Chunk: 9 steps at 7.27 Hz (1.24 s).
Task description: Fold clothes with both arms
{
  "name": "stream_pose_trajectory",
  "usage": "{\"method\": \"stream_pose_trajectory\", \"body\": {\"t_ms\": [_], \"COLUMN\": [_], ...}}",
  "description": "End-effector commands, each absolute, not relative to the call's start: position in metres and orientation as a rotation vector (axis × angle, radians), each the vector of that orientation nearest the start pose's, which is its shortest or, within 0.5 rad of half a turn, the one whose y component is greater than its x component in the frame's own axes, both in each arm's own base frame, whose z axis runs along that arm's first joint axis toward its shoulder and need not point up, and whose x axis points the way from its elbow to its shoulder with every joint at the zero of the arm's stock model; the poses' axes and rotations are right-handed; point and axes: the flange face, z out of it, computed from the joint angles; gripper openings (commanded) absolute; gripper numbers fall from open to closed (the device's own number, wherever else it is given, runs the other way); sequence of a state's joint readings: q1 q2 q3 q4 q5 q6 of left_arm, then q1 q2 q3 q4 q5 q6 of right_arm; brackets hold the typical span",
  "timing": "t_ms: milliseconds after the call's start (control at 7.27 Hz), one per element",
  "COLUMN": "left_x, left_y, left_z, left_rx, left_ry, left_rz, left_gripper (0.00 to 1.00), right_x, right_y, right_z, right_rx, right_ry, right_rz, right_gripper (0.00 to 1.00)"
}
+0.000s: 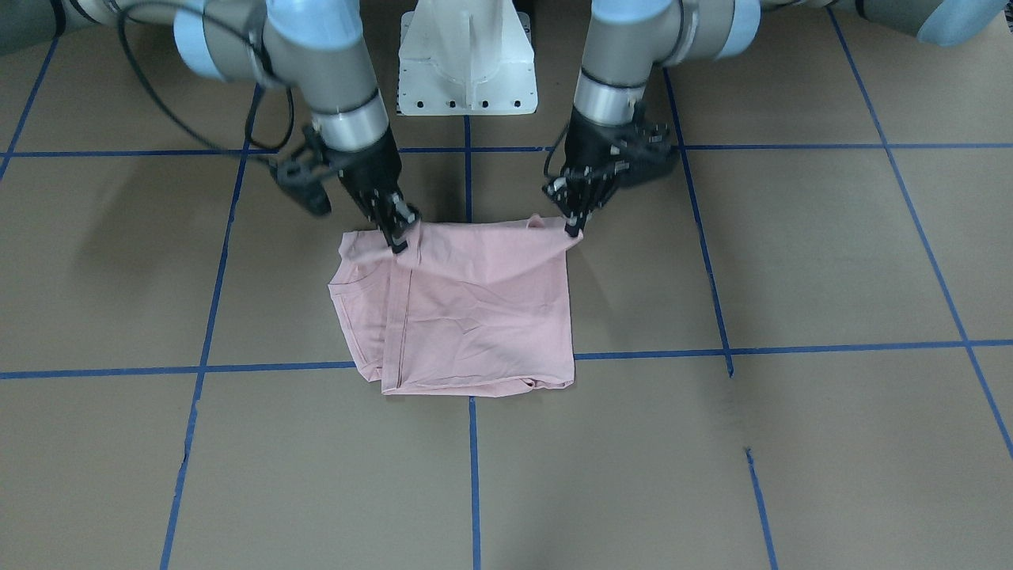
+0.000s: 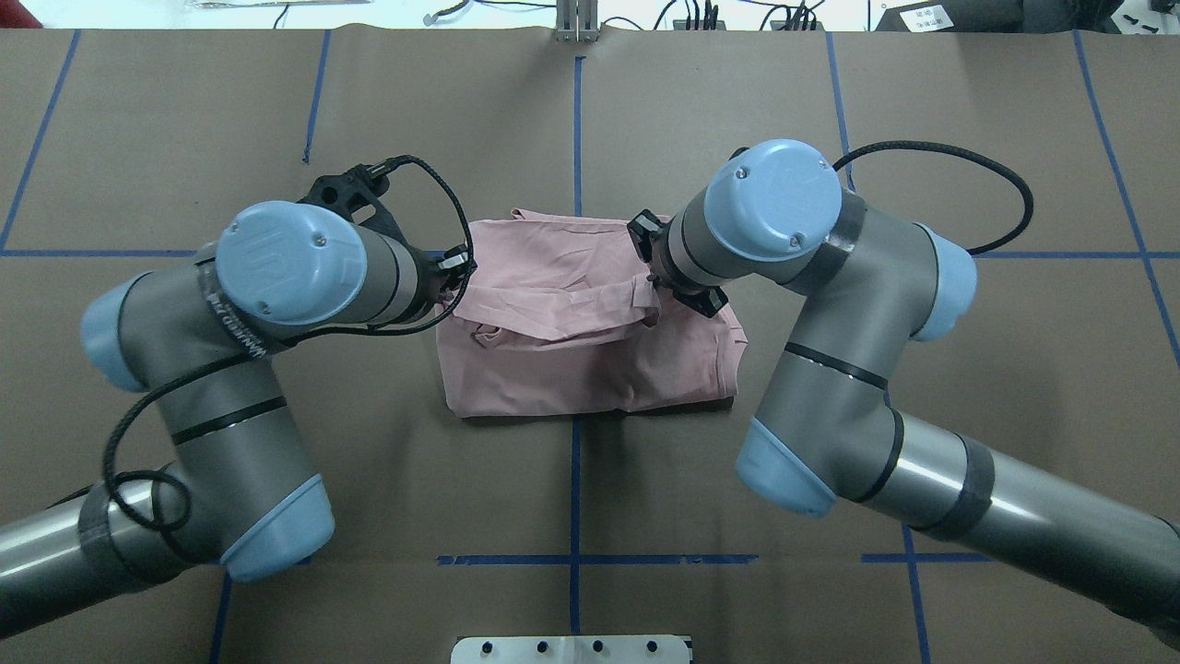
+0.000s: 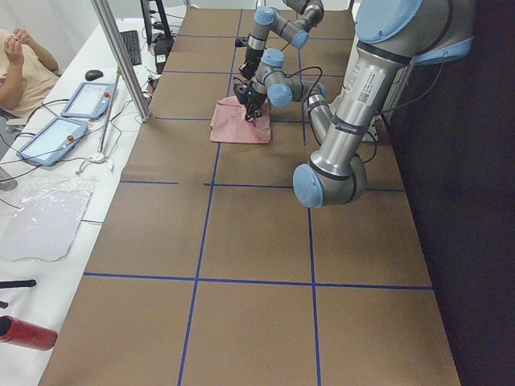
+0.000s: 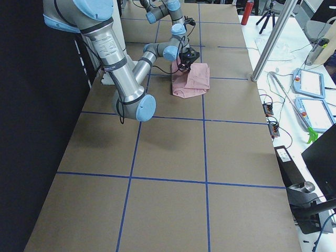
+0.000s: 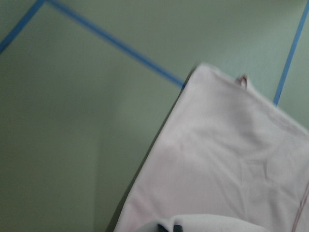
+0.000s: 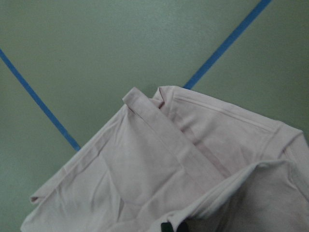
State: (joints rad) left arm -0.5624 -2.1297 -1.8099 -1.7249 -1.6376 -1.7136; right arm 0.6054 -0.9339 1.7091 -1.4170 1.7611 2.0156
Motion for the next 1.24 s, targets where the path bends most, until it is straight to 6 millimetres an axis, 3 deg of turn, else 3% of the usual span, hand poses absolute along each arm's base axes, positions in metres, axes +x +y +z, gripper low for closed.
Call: {"method": "stream_pose_trajectory", "body": {"t_ms": [0,413,550,688,826,963,1101], "left_x": [0.502,0.502,0.527,0.547,0.532,0.504,0.492], "left_y": [-0.491,-0.499,-0.521,-0.571,-0.607,-0.624,-0.618], "left_z": [0.230,0.230,0.249,0.295,0.317,0.313,0.299], "left_rx": [0.197,0.274,0.294,0.390,0.492,0.515,0.533], "left_ry": [0.942,0.917,0.892,0.904,0.916,0.925,0.961], "left_rz": [-0.619,-0.619,-0.594,-0.575,-0.519,-0.538,-0.539], "left_gripper": [0.00,0.00,0.10,0.42,0.71,0.81,0.85], "right_x": [-0.493,-0.479,-0.480,-0.512,-0.533,-0.461,-0.436], "right_y": [-0.513,-0.524,-0.535,-0.575,-0.626,-0.676,-0.681], "right_z": [0.226,0.222,0.237,0.250,0.297,0.305,0.321], "right_rx": [-0.104,-0.132,-0.112,-0.083,-0.035,-0.066,-0.104], "right_ry": [-0.976,-0.986,-0.955,-0.954,-0.989,-1.037,-1.043], "right_rz": [0.906,0.892,0.869,0.845,0.824,0.780,0.719], "right_gripper": [0.00,0.00,0.00,0.35,0.98,1.00,1.00]}}
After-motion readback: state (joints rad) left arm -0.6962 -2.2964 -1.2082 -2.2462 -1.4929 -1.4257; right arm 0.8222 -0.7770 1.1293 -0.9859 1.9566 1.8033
